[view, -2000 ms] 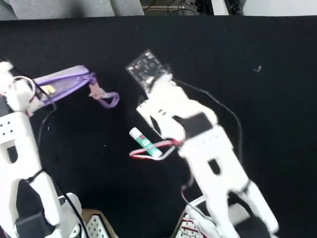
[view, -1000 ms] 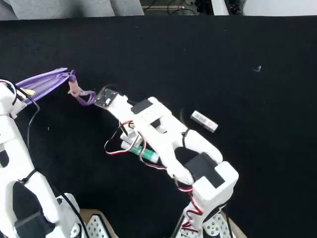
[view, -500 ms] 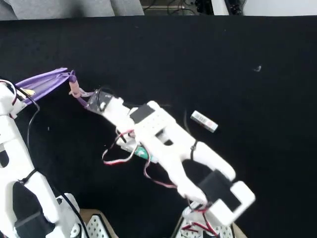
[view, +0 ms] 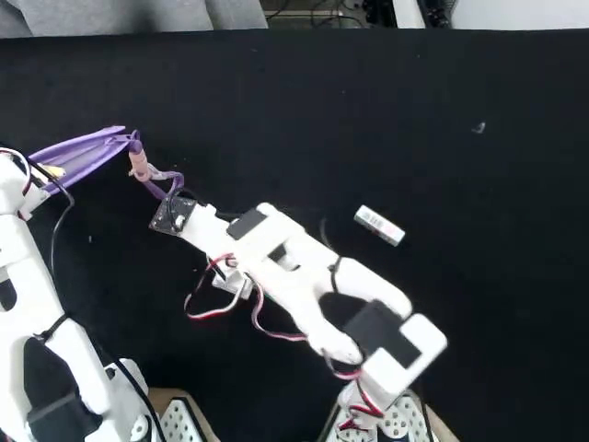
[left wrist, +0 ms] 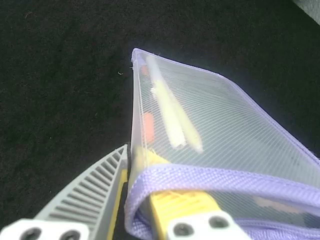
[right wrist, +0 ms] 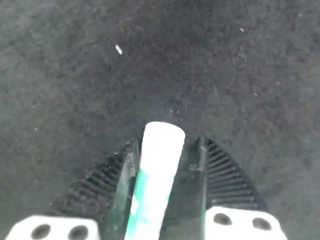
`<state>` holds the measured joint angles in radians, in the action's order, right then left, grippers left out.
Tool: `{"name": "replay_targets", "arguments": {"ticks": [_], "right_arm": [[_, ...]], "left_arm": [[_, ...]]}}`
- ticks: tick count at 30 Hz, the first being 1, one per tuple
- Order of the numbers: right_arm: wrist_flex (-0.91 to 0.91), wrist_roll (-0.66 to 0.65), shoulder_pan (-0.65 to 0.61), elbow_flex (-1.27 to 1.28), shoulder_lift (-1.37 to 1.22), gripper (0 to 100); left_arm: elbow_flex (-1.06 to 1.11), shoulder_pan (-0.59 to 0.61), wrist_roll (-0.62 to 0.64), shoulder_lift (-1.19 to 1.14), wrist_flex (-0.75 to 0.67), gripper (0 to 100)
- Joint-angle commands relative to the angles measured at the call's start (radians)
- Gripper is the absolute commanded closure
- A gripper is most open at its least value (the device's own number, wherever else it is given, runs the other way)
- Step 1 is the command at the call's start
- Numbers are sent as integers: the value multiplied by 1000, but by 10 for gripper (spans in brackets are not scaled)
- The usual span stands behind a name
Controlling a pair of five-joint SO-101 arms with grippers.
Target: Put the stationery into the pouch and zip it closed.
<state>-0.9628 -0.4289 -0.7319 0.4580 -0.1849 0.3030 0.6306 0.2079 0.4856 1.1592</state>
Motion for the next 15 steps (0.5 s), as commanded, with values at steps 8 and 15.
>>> {"name": "replay_targets", "arguments": {"ticks": [8, 15], "right_arm": [[-155, -12, 83, -188, 4, 987], [-201, -11, 222, -200, 271, 987]], "left_arm": [[-13, 12, 5, 5, -20, 970], [-24, -85, 11, 6, -17, 970]]}}
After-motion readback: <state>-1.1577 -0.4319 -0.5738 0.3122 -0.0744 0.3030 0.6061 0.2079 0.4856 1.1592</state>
